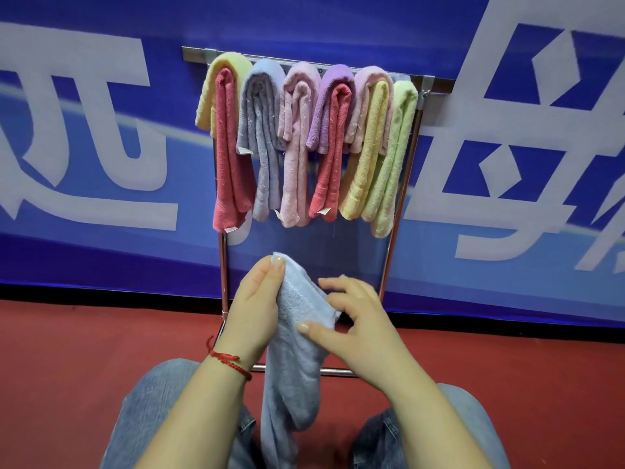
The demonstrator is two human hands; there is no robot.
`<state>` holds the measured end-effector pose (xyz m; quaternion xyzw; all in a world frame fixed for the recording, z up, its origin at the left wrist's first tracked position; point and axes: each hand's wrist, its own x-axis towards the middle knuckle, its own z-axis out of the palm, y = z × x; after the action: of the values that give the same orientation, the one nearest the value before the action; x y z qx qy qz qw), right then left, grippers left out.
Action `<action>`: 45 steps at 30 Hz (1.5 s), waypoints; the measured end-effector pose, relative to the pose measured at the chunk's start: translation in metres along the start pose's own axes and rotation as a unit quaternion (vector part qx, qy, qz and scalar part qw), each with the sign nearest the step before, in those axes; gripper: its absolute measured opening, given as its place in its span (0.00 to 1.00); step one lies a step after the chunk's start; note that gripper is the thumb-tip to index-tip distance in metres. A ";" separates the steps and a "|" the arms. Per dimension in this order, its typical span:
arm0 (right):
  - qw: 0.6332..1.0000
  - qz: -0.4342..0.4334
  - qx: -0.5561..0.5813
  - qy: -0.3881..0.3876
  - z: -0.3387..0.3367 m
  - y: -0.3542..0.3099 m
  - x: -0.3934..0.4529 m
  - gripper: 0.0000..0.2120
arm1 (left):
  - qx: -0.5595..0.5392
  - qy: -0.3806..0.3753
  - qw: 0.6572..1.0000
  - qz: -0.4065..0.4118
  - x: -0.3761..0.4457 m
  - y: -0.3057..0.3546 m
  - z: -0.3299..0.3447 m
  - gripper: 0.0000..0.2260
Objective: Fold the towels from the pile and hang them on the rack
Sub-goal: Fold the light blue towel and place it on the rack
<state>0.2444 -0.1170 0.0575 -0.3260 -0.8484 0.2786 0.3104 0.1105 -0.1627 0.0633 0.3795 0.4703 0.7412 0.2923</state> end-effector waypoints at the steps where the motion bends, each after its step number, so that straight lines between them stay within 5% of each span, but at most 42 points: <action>1: 1.000 0.000 -0.001 -0.021 0.001 0.001 -0.001 0.12 | 0.000 0.006 1.000 -0.001 0.001 0.000 -0.002 0.13; 4: 1.000 0.006 -0.004 -0.028 0.000 0.005 0.000 0.14 | 0.029 0.038 0.999 0.011 0.004 0.001 -0.007 0.13; 8: 0.998 -0.006 0.006 0.061 -0.005 0.010 -0.001 0.24 | 0.046 0.113 0.992 0.045 0.015 0.002 -0.027 0.13; 11: 0.991 -0.005 0.098 0.096 -0.006 0.002 -0.002 0.18 | 0.048 0.059 0.996 0.041 0.012 0.006 -0.026 0.12; 15: 0.989 0.004 0.144 0.009 0.004 -0.016 -0.001 0.17 | 0.018 -0.048 0.999 0.016 0.005 0.005 -0.012 0.14; 23: 0.995 -0.011 0.089 0.036 0.004 -0.005 -0.004 0.14 | -0.044 -0.119 0.991 -0.041 0.001 0.007 -0.015 0.12; 28: 0.991 0.014 0.128 -0.046 -0.001 0.004 -0.004 0.13 | -0.081 -0.074 0.993 -0.045 -0.001 0.012 -0.010 0.17; 33: 0.989 0.083 0.123 -0.014 -0.012 0.020 -0.006 0.16 | -0.107 0.009 0.994 -0.025 0.005 0.011 -0.023 0.15; 42: 0.972 0.114 0.057 0.196 -0.024 0.025 -0.002 0.21 | 0.191 0.077 0.974 0.097 0.006 -0.006 -0.030 0.14; 45: 0.968 0.130 0.091 0.196 -0.029 0.025 -0.001 0.15 | 0.259 0.082 0.957 0.105 0.006 -0.007 -0.028 0.10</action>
<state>0.2749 -0.0944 0.0591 -0.4520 -0.6926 0.3234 0.4598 0.0844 -0.1687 0.0514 0.4275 0.6260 0.6489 0.0655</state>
